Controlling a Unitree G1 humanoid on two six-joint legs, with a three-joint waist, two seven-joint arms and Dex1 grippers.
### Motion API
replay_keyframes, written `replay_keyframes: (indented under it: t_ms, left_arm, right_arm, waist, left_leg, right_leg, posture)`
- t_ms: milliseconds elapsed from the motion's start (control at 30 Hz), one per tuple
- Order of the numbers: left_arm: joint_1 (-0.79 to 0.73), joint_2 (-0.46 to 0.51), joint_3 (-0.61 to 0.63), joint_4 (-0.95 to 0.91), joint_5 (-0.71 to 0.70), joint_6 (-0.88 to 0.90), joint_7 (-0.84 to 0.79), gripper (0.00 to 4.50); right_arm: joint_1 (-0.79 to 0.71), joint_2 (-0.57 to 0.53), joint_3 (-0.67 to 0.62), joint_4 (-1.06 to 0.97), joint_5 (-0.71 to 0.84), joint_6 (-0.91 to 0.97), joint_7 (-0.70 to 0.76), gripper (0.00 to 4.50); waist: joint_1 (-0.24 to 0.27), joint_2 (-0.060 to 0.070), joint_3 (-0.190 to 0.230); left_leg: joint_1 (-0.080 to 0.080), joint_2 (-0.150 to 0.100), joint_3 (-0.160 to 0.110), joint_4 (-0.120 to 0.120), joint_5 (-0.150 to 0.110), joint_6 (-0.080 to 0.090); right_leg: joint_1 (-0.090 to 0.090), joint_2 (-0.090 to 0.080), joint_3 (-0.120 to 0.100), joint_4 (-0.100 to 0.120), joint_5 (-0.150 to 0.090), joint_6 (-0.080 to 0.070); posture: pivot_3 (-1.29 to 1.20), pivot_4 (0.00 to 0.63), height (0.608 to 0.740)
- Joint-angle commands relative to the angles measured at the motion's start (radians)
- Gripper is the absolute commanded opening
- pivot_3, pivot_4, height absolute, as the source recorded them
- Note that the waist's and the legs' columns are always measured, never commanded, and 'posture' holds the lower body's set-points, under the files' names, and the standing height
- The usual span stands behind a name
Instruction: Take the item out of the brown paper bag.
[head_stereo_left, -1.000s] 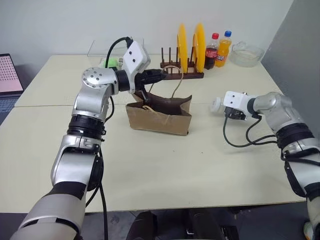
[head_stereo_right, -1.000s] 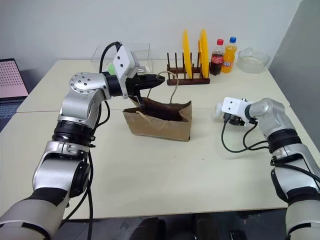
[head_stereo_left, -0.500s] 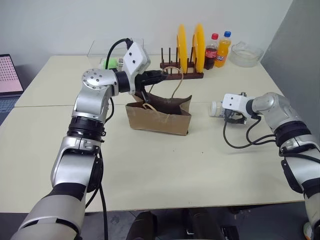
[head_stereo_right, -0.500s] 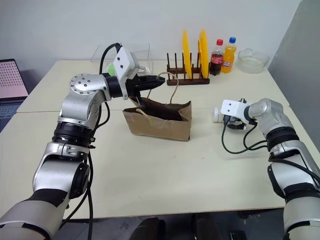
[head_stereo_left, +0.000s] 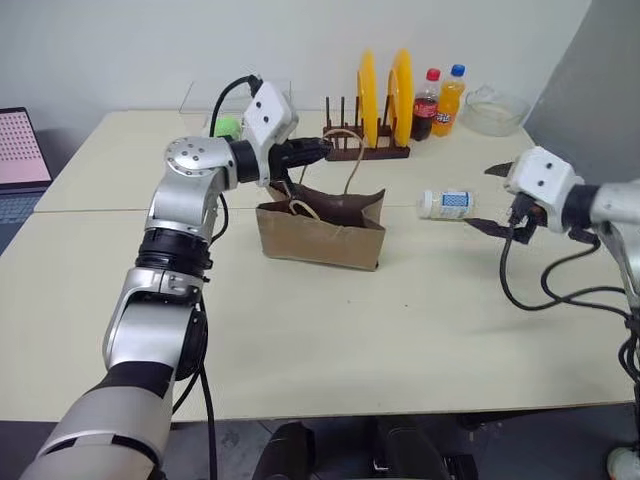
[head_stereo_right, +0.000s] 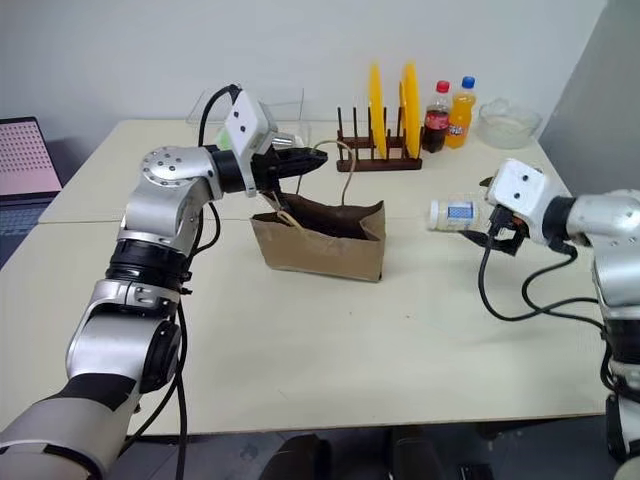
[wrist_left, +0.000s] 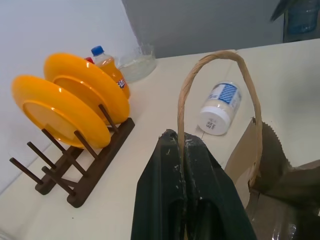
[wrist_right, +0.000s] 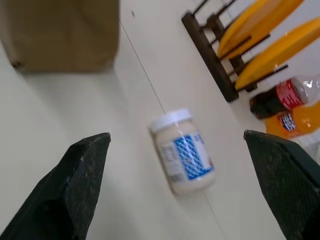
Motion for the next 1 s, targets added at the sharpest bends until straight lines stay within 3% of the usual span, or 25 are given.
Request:
replay_keyframes:
  t_ms: [33, 133, 200, 433, 567, 667, 833, 1000]
  left_arm:
    - [-0.050, 0.034, 0.026, 0.005, 0.000, -0.008, -0.010, 0.41]
    - [-0.038, 0.089, 0.033, -0.041, -0.017, 0.027, -0.059, 1.22]
    - [-0.027, 0.117, 0.037, -0.072, -0.024, 0.042, -0.076, 1.88]
    - [0.080, 0.225, 0.117, -0.271, -0.090, 0.144, -0.077, 4.11]
    - [0.259, 0.283, 0.214, -0.466, -0.151, 0.256, -0.009, 4.11]
    - [0.426, 0.270, 0.296, -0.615, -0.157, 0.314, 0.120, 4.11]
    - [0.711, 0.167, 0.348, -0.884, -0.161, 0.474, 0.344, 4.11]
    - [0.904, 0.015, 0.307, -1.041, -0.083, 0.433, 0.541, 4.11]
  right_arm:
    - [0.139, 0.169, -0.060, -0.339, 0.160, 0.154, -0.167, 4.50]
    - [0.227, 0.344, 0.028, -0.481, 0.167, 0.157, -0.320, 4.50]
    - [0.246, 0.401, 0.070, -0.510, 0.155, 0.156, -0.380, 4.50]
    - [0.242, 0.423, 0.166, -0.442, 0.108, 0.070, -0.433, 4.50]
    - [0.248, 0.410, 0.164, -0.408, 0.119, 0.025, -0.427, 4.50]
    - [0.266, 0.404, 0.149, -0.394, 0.124, -0.006, -0.434, 4.50]
    - [0.304, 0.427, 0.110, -0.384, 0.132, -0.044, -0.480, 4.50]
    - [0.388, 0.512, 0.075, -0.372, 0.124, -0.098, -0.580, 4.50]
  waist:
    - [-0.004, 0.000, 0.000]
    - [-0.010, 0.000, 0.000]
    - [-0.010, 0.000, 0.000]
    - [-0.005, 0.000, 0.000]
    - [-0.007, 0.000, 0.000]
    - [-0.006, 0.000, 0.000]
    - [-0.002, 0.000, 0.000]
    - [0.016, -0.002, -0.002]
  left_leg:
    - [0.001, 0.000, -0.001, 0.000, 0.000, 0.000]
    - [0.000, 0.000, 0.000, -0.001, 0.000, -0.001]
    - [0.001, 0.000, 0.000, -0.001, 0.001, -0.001]
    - [0.000, -0.001, -0.001, 0.000, 0.001, -0.001]
    - [0.001, 0.000, -0.001, -0.001, 0.001, -0.001]
    - [0.001, 0.000, -0.001, -0.001, 0.001, -0.001]
    - [0.001, 0.000, -0.002, -0.001, 0.001, -0.001]
    - [0.001, 0.000, -0.002, -0.001, 0.000, -0.001]
  right_leg:
    - [0.000, 0.000, 0.000, 0.001, -0.001, 0.001]
    - [-0.002, 0.000, 0.001, 0.002, -0.001, 0.001]
    - [-0.002, 0.000, 0.001, 0.002, -0.001, 0.001]
    - [-0.001, 0.000, 0.001, 0.001, -0.001, 0.001]
    - [-0.001, 0.000, 0.001, 0.001, -0.001, 0.001]
    - [-0.001, 0.000, 0.001, 0.001, -0.001, 0.001]
    - [0.000, -0.001, 0.001, 0.000, -0.001, 0.001]
    - [0.001, -0.001, 0.000, 0.000, -0.001, 0.001]
  posture:
    - [0.00, 0.150, 0.740]
    - [0.00, 0.150, 0.740]
    - [0.00, 0.150, 0.740]
    - [0.00, 0.150, 0.740]
    - [0.00, 0.150, 0.740]
    - [0.00, 0.150, 0.740]
    - [0.00, 0.150, 0.740]
    - [0.00, 0.150, 0.740]
